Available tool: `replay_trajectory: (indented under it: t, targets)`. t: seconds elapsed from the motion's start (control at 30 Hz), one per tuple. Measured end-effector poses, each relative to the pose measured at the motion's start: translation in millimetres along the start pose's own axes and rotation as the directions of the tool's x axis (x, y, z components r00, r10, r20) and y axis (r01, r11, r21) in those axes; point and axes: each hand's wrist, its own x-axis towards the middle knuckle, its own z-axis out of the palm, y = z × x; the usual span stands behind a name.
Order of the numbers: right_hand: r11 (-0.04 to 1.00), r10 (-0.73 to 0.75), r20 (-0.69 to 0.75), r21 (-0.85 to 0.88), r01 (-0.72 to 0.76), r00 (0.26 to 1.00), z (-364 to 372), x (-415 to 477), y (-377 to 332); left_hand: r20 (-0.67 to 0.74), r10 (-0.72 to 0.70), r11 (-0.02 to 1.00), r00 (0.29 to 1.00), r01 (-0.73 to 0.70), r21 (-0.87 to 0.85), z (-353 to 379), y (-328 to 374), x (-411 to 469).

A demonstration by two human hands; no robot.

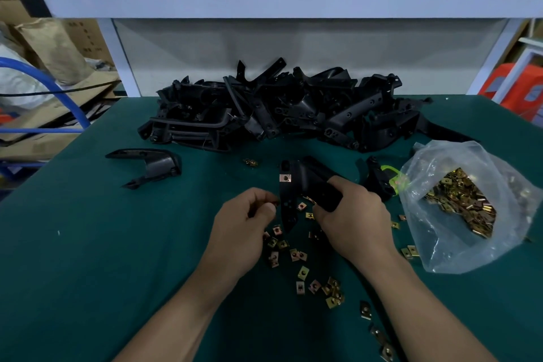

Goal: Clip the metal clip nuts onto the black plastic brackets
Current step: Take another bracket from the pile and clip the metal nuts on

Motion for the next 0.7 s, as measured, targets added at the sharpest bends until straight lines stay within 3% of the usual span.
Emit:
replay_trajectory:
  t: [0.2,0.4,0.7]
  targets:
    - [0.982,0.046,0.069,0.181,-0.058,0.997,-4,0,-5,-0.050,-0.009,0.998,0.999,0.006,-0.061,0,2,2]
    - [0.886,-0.151,0.217,0.463,0.035,0.964,-7,-9,-24,-0.030,-0.038,0.997,0.999,0.036,-0.072,-1,1,4]
    - [0.805,-0.225,0.171,0.588,0.084,0.959,6,-13,-24,0.053,0.064,0.993,0.997,-0.069,0.092,-2,1,2]
